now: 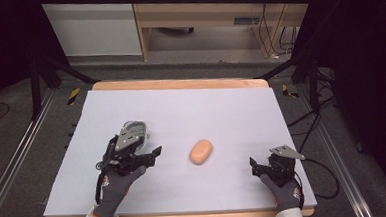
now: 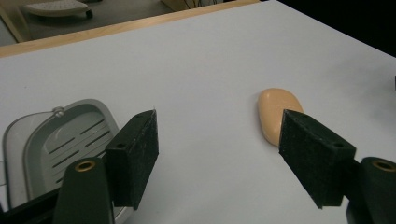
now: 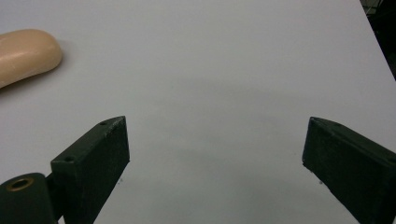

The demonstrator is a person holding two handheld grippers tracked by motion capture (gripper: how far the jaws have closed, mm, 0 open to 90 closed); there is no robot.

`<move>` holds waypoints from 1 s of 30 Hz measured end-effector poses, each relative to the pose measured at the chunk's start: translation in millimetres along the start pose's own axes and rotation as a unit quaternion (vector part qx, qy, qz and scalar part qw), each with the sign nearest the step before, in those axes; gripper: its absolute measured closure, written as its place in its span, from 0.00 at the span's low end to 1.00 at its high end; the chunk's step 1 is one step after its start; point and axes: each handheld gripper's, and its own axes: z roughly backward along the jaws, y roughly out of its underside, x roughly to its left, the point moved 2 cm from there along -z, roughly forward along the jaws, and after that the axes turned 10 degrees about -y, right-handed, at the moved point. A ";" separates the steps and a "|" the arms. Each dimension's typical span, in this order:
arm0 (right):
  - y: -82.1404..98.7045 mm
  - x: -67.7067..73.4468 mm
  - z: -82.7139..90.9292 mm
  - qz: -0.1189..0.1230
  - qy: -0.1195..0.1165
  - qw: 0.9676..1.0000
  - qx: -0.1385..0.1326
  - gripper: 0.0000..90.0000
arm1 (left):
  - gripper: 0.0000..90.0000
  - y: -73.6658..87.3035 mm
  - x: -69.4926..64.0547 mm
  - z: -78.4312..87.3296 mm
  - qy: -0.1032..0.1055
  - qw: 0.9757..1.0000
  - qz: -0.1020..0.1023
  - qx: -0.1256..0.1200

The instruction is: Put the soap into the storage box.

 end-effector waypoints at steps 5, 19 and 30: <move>-0.3 -0.7 0.2 0.002 0.001 1.000 0.000 0.08 | 0.31 -6.2 -11.5 -8.2 0.007 1.000 -0.009 0.002; -0.6 0.0 -0.7 -0.001 -0.002 1.000 0.003 0.08 | 0.30 -13.6 -32.3 -28.2 0.020 0.999 -0.024 0.014; -0.6 -0.1 -1.1 -0.002 -0.003 1.000 0.005 0.08 | 0.30 -14.6 -45.7 -44.4 0.028 0.999 -0.030 0.025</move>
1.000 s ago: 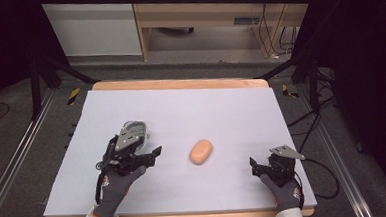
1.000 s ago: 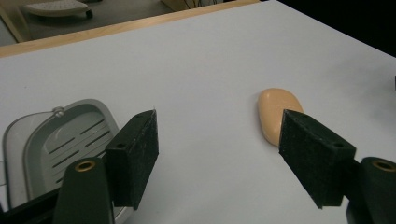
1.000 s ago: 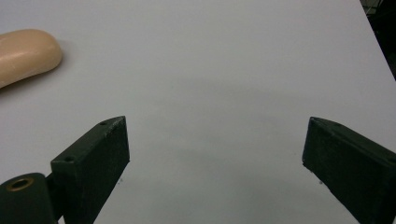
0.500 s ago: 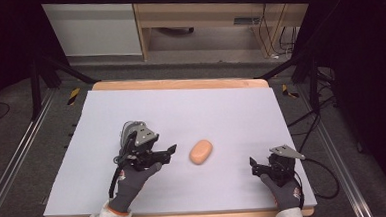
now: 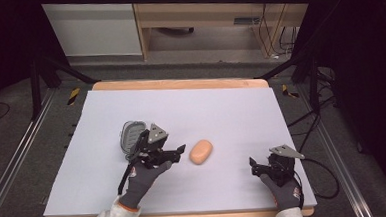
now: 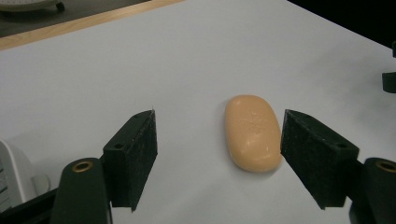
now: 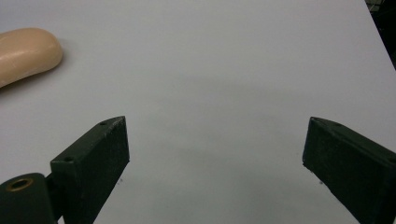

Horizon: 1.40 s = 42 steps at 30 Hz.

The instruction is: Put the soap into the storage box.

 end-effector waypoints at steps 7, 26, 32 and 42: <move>0.0 0.1 -0.3 -0.001 -0.001 1.000 0.000 0.08 | 0.29 -2.3 -8.7 -9.7 0.003 1.000 -0.008 0.006; 0.4 -0.4 -1.2 -0.002 -0.001 1.000 0.002 0.08 | 0.29 -3.6 -28.0 -36.9 0.007 0.999 -0.028 0.029; 0.4 -0.6 -1.2 -0.003 0.000 1.000 0.002 0.08 | 0.28 -2.6 -33.1 -44.7 0.009 0.999 -0.034 0.037; 0.9 -0.3 -1.8 -0.006 -0.003 1.000 0.005 0.08 | 0.27 -1.1 -44.7 -58.9 0.014 0.997 -0.046 0.053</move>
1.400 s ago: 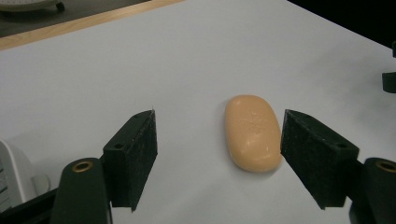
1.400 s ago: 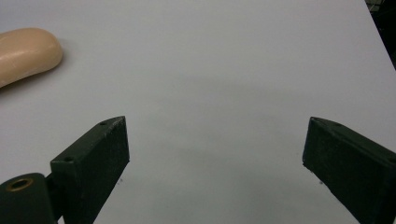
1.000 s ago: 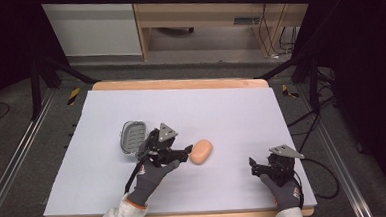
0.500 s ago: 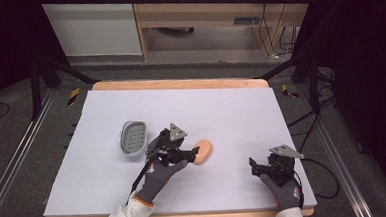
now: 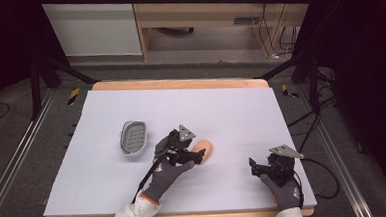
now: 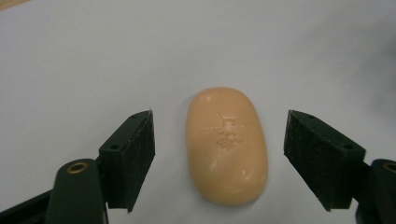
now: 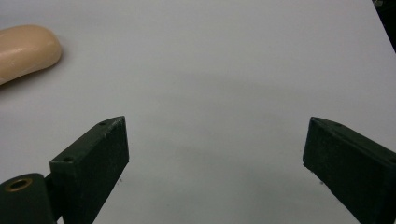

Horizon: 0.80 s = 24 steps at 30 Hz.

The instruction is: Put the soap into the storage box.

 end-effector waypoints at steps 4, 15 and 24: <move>-0.1 0.1 0.1 0.000 -0.001 1.000 0.000 0.08 | 0.26 -0.4 -3.5 -6.2 0.001 1.000 -0.003 0.005; 0.2 -0.3 -0.8 0.000 -0.003 1.000 0.003 0.08 | 0.26 -0.4 -12.4 -22.8 0.001 1.000 -0.014 0.023; 0.6 -0.4 -1.3 -0.002 -0.004 1.000 0.005 0.08 | 0.26 2.8 -16.8 -36.1 -0.002 0.999 -0.020 0.042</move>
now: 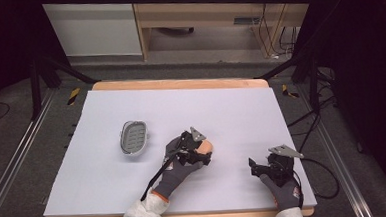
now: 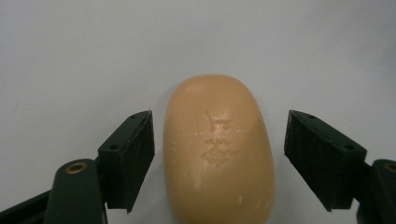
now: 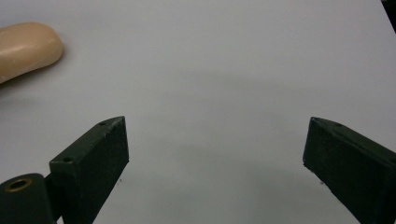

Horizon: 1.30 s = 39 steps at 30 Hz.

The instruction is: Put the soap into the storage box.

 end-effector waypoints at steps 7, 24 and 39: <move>0.3 0.2 -0.7 0.001 0.000 1.000 0.003 0.08 | 0.28 0.6 -1.6 -8.2 0.000 1.000 0.001 0.009; 0.0 0.7 -0.7 -0.002 0.000 1.000 0.002 0.08 | 0.34 3.1 -2.9 -17.3 -0.006 1.000 0.001 0.028; -0.2 -0.3 0.4 -0.001 -0.001 1.000 0.001 0.08 | 0.35 0.0 -0.4 -1.7 -0.006 1.000 0.006 0.020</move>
